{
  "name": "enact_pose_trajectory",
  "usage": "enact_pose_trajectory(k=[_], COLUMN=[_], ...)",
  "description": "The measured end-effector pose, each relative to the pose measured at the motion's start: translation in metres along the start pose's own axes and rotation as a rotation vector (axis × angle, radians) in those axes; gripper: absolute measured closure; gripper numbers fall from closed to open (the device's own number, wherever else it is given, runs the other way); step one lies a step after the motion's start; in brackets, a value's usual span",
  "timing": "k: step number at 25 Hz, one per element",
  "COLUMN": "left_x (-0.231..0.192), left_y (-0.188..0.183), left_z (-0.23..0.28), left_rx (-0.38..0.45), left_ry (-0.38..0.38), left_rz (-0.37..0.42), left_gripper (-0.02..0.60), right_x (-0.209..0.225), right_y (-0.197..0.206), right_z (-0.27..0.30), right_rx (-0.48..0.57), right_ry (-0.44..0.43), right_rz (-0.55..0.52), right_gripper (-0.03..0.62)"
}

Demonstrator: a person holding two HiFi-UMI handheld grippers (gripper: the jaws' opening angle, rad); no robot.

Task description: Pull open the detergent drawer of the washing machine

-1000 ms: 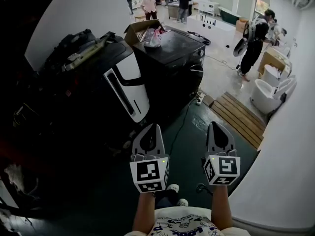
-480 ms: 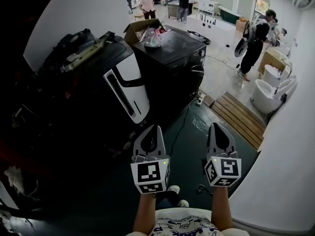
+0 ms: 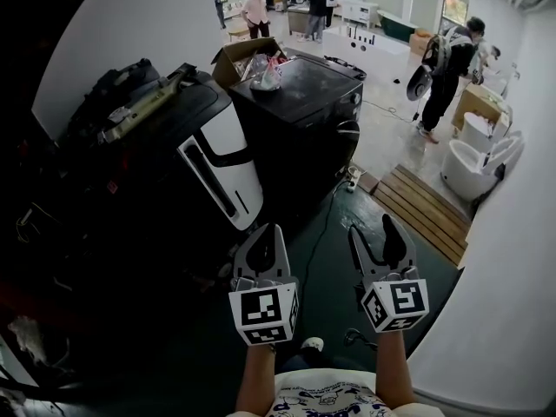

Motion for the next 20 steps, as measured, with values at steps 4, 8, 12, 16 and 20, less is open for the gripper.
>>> enact_pose_trajectory(k=[4,8,12,16,20], left_x=[-0.010,-0.019,-0.024,-0.030,-0.033], left_y=[0.006,0.010,0.012,0.014,0.014], left_z=[0.012,0.025,0.042,0.065,0.098], left_rx=[-0.012,-0.026,-0.037,-0.047,-0.045], left_ry=[0.012,0.017,0.019,0.010,-0.003], left_rz=[-0.002,-0.006,-0.011,-0.022,-0.024], left_gripper=[0.568,0.568,0.568,0.568,0.568], right_x=[-0.003,-0.004,0.002,0.011,0.027], right_y=[0.007,0.014,0.018,0.023,0.024], right_z=[0.013,0.028,0.044,0.067,0.098], right_rx=[-0.011,-0.035,-0.051,-0.069,-0.070], right_ry=[0.003,-0.003,-0.001,-0.007,-0.020], right_rz=[0.015,0.007,0.008,0.006,0.004], right_gripper=[0.294,0.279,0.276,0.273,0.273])
Point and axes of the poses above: the fingertips, and each gripper's own axes: z forward along the fingers, x to its right, y out of its underside, the point moved 10 cm from there along -z, backward along the fingers, and after that the axes turned 11 degrees about y, right-handed, at the moved point
